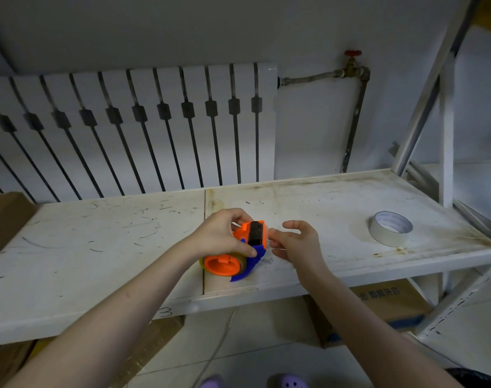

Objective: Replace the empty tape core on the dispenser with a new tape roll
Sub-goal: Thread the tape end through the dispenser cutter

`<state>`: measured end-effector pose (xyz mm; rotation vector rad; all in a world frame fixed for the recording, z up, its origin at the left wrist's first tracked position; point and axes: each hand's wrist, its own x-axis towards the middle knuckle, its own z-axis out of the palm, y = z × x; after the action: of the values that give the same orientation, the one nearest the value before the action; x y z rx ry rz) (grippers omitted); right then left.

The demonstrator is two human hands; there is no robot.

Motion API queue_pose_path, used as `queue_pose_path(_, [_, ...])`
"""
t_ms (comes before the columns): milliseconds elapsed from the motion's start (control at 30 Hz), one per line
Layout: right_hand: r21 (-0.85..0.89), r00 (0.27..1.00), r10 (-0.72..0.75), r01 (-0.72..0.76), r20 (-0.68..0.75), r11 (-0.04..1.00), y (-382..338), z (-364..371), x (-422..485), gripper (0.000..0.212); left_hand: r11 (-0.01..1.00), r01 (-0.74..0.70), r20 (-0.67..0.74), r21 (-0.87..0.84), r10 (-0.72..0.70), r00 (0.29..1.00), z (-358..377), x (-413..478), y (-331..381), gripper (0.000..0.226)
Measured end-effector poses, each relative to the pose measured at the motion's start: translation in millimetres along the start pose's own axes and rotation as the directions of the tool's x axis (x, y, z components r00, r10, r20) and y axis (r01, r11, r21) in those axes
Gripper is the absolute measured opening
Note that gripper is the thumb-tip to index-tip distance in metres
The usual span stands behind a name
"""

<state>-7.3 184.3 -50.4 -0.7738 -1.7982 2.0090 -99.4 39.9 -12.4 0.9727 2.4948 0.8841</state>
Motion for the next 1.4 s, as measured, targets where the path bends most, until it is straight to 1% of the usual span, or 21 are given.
queue_pose_path(200, [0.085,0.998,0.065,-0.067,0.023,0.994,5.3,4.7,0.2,0.038,0.999,0.002,0.002,-0.036,-0.002,1.0,-1.2,-0.4,-0.7,0.058])
queue_pose_path(300, [0.081,0.997,0.072,-0.075,0.032,0.994,6.7,6.3,2.2,0.038,0.999,0.008,0.007,-0.045,-0.008,1.0,-1.8,-0.2,-1.6,0.057])
queue_pose_path(400, [0.08,0.994,0.1,-0.104,0.048,0.991,9.0,8.4,2.7,0.037,0.998,0.012,0.011,-0.056,-0.011,1.0,-3.1,0.1,-2.4,0.06])
queue_pose_path(567, [0.108,0.989,0.137,-0.143,0.065,0.984,18.7,12.4,4.3,0.028,0.998,0.01,0.025,-0.057,-0.008,1.0,-4.4,-1.7,-3.3,0.066])
queue_pose_path(700, [0.089,0.962,0.222,-0.238,0.161,0.967,24.6,15.4,5.2,0.009,0.998,0.005,0.04,-0.055,-0.003,0.999,-4.5,-2.5,-5.6,0.065])
queue_pose_path(767, [0.093,0.954,0.247,-0.265,0.169,0.96,26.7,15.6,4.8,0.013,0.998,0.009,0.03,-0.06,-0.008,1.0,-5.3,-2.1,-7.1,0.065])
queue_pose_path(833, [0.105,0.965,0.233,-0.246,0.121,0.964,29.7,14.5,5.2,0.011,0.998,0.014,0.025,-0.064,-0.013,1.0,-5.4,-2.0,-7.5,0.068])
queue_pose_path(867, [0.12,0.974,0.208,-0.217,0.09,0.969,30.2,13.9,4.9,0.008,0.998,0.018,0.02,-0.066,-0.017,1.0,-5.1,-1.8,-7.3,0.069])
queue_pose_path(933, [0.125,0.991,0.121,-0.127,0.058,0.984,28.8,12.7,2.2,0.013,0.997,0.022,0.005,-0.069,-0.022,1.0,-3.9,-1.0,-6.1,0.068])
queue_pose_path(1000, [0.064,0.997,0.023,-0.028,0.072,0.998,25.5,12.1,-1.6,0.019,0.997,0.02,-0.007,-0.069,-0.021,1.0,-2.2,0.3,-4.9,0.064])
queue_pose_path(1033, [0.037,0.996,-0.018,0.014,0.093,0.999,23.3,11.9,-3.6,0.019,0.998,0.019,-0.011,-0.067,-0.019,1.0,-1.3,0.9,-4.7,0.061])
queue_pose_path(1100, [-0.007,0.989,-0.066,0.068,0.131,0.998,19.3,12.5,-6.3,0.023,0.998,0.017,-0.024,-0.063,-0.018,1.0,-0.3,2.0,-4.6,0.057])
queue_pose_path(1200, [-0.024,0.984,-0.052,0.057,0.171,0.998,16.2,13.7,-10.0,0.029,0.999,0.021,-0.036,-0.047,-0.022,0.999,0.7,2.6,-3.9,0.057])
queue_pose_path(1400, [-0.058,0.982,0.017,-0.006,0.191,0.998,11.8,15.2,-10.5,0.027,0.999,0.037,-0.087,0.025,-0.035,0.996,5.0,2.3,0.1,0.06])
